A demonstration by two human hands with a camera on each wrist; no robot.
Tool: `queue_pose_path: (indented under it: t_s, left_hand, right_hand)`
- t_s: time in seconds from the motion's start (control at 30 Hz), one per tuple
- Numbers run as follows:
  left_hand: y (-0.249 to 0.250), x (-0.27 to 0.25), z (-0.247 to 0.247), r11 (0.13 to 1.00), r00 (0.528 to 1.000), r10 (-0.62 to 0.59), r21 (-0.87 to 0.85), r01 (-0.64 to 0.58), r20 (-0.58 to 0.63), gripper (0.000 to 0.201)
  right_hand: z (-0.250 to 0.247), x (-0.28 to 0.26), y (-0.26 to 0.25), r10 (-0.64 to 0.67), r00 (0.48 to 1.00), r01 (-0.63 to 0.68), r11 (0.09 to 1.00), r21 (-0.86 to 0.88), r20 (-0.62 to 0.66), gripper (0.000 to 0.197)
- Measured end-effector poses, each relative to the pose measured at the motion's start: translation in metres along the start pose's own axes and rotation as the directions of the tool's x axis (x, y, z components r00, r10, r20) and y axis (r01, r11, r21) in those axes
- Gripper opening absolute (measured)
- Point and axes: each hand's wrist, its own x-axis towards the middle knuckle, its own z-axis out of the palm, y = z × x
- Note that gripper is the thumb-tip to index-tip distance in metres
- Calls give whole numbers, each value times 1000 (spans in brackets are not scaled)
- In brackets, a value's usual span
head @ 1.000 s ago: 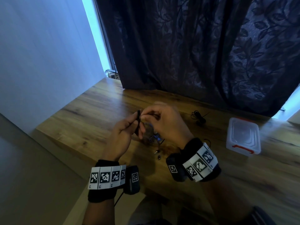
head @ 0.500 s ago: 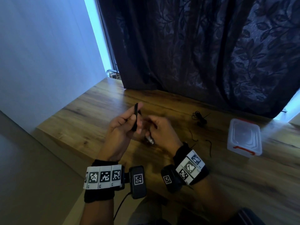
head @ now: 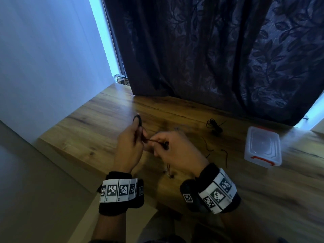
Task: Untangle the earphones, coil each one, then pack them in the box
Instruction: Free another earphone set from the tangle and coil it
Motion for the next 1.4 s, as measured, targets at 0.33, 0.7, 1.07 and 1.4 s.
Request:
queue_pose_path:
  t_s: [0.33, 0.7, 1.07, 1.4]
  left_hand:
    - [18, 4, -7, 797, 932, -159, -514, 316, 326, 38]
    - [29, 5, -13, 599, 936, -134, -726, 338, 325, 32]
    - [10, 7, -7, 959, 997, -55, -282, 38, -53, 55]
    - [15, 3, -4, 912, 973, -121, -364, 188, 199, 33]
  right_hand:
    - [-35, 49, 19, -253, 918, 189, 956, -224, -305, 17]
    - [-3, 51, 34, -85, 978, 143, 938, 316, -188, 21]
    - [37, 6, 16, -102, 994, 103, 993, -49, 26, 20]
    - [-37, 18, -16, -173, 947, 169, 985, -38, -272, 9]
